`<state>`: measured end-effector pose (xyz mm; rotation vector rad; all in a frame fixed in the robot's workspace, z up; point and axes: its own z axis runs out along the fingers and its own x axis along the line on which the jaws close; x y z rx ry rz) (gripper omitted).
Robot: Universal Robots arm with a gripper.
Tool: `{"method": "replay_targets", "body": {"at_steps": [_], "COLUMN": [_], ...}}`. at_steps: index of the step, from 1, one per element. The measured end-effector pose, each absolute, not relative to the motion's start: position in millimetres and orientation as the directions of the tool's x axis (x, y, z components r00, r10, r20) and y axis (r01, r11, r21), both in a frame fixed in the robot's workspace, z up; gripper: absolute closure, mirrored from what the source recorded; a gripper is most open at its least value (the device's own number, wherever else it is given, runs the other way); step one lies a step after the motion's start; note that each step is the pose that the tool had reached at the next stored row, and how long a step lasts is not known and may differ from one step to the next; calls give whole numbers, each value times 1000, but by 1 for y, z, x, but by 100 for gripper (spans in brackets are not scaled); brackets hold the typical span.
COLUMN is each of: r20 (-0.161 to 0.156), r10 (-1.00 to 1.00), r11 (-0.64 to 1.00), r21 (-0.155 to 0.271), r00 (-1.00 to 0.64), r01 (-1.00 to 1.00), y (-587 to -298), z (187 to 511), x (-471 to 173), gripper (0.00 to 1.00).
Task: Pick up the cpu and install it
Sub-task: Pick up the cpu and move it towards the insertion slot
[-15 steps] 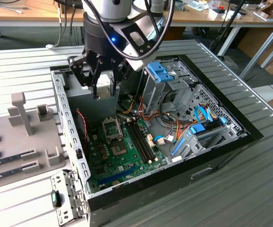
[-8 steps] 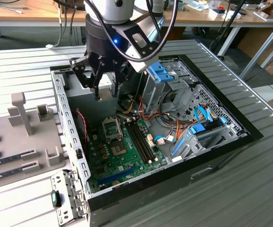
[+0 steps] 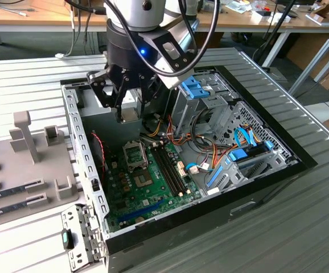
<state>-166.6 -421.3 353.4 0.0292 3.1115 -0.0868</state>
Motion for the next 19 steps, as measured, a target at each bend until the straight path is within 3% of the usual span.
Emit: {"method": "replay_targets", "body": {"at_steps": [19], "r20": [-29], "r10": [18], "r11": [998], "r21": [-67], "r00": [-999], "r01": [20], "y": [-429], "z": [349], "x": [-155], "gripper": [53]}}
